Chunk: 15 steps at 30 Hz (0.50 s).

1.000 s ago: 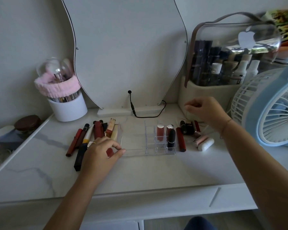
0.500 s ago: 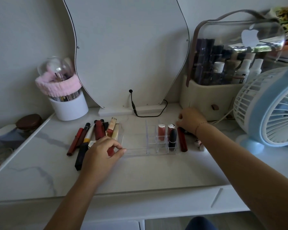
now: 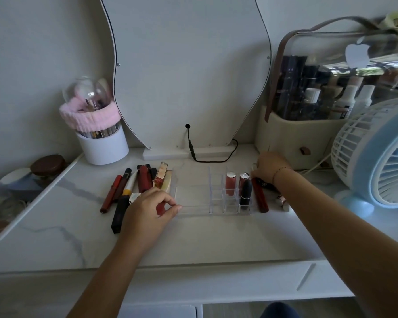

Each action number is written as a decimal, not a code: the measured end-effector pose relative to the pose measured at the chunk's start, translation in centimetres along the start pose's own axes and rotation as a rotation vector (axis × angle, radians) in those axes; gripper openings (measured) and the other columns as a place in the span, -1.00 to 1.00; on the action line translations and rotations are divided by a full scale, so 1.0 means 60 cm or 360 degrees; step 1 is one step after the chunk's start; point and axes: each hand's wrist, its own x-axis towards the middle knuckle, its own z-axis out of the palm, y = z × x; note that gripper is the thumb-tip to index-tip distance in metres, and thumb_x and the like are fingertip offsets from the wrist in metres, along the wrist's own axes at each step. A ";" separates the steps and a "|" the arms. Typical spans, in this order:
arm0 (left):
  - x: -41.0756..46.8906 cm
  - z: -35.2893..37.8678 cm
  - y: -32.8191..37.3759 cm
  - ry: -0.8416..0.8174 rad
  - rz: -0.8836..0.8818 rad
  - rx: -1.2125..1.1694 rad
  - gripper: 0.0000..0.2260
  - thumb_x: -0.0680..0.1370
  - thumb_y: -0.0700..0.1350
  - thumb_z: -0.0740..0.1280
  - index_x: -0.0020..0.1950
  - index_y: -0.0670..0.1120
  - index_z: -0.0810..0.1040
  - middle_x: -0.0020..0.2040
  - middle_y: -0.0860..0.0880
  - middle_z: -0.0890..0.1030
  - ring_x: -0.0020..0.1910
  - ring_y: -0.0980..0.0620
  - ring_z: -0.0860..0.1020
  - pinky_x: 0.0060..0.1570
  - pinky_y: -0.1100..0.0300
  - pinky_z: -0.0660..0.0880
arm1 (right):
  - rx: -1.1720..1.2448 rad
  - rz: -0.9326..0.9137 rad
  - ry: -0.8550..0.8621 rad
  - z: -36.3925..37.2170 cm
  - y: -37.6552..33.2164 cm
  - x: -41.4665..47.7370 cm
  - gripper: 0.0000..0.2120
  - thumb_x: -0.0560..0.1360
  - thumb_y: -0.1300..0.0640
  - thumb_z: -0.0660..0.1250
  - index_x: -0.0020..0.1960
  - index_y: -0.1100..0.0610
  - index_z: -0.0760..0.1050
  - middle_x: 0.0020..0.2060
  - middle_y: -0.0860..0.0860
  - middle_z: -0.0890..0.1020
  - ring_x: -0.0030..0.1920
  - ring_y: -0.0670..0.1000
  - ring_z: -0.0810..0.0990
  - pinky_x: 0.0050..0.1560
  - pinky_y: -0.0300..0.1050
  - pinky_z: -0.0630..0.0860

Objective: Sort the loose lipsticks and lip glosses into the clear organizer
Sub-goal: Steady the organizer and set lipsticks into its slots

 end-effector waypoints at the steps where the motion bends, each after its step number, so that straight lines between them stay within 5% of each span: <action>1: 0.000 0.000 -0.001 0.0001 0.0003 0.0006 -0.86 0.37 -0.09 0.52 -0.25 -0.03 0.56 -0.24 0.12 0.56 -0.28 0.09 0.52 -0.27 0.12 0.48 | 0.0040 -0.0004 -0.0008 0.000 0.001 -0.001 -0.71 0.46 0.08 0.31 -0.38 0.13 0.33 -0.39 0.04 0.44 -0.24 0.07 0.47 -0.37 -0.20 0.32; 7: 0.000 0.000 0.000 0.0005 0.0013 -0.0001 -0.85 0.36 -0.10 0.52 -0.26 -0.02 0.56 -0.25 0.13 0.55 -0.30 0.09 0.51 -0.29 0.14 0.45 | 0.0231 -0.0055 0.0199 -0.008 0.013 -0.017 -0.75 0.44 0.05 0.32 -0.11 0.26 0.59 -0.16 0.16 0.64 -0.13 0.12 0.60 -0.10 -0.01 0.58; 15: 0.001 0.000 -0.001 0.0005 0.0017 0.0001 -0.86 0.36 -0.10 0.52 -0.25 -0.04 0.57 -0.25 0.12 0.56 -0.29 0.06 0.53 -0.28 0.08 0.49 | -0.0104 -0.0118 0.0176 0.013 -0.002 -0.047 -0.71 0.42 -0.09 0.30 -0.13 0.15 0.53 -0.09 0.11 0.51 -0.07 0.11 0.51 -0.17 -0.08 0.49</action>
